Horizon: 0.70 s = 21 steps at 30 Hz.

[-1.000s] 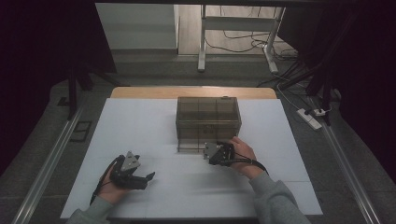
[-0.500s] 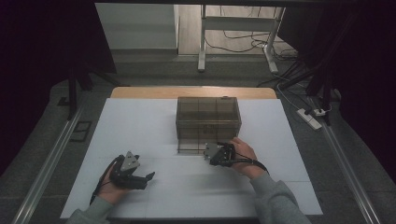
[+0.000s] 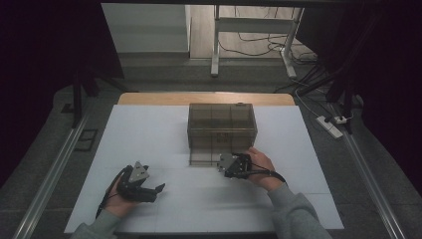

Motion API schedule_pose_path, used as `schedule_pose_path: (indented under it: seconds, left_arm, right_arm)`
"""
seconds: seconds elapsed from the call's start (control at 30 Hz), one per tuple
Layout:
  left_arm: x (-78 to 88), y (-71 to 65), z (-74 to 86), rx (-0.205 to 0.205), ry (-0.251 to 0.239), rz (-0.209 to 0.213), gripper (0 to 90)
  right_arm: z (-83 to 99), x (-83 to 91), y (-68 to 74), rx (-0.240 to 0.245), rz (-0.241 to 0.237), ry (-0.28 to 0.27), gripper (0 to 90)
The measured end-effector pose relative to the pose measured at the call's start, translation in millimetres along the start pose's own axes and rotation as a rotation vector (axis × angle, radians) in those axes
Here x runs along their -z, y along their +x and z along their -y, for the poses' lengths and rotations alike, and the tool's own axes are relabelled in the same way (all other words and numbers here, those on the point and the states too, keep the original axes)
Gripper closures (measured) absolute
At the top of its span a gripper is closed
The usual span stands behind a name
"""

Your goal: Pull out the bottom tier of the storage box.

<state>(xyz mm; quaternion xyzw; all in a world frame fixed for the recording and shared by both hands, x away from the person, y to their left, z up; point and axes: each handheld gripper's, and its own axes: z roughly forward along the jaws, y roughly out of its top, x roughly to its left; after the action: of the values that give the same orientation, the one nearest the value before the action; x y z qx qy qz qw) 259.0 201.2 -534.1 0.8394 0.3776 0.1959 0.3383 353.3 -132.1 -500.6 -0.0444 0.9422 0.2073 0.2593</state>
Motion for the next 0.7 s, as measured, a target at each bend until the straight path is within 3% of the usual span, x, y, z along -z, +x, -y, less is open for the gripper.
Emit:
schedule_pose_path:
  seconds: [0.53, 0.7]
  left_arm:
    - [0.0, -0.2, 0.0, -0.001, -0.002, 0.0, 12.5]
    - [0.5, 0.0, 0.1, 0.001, -0.003, -0.001, 12.5]
  right_arm:
    - [1.6, 2.4, 0.9, -0.013, -0.026, -0.017, 68.8]
    - [3.6, 11.0, -3.7, -0.119, -0.032, -0.077, 60.1]
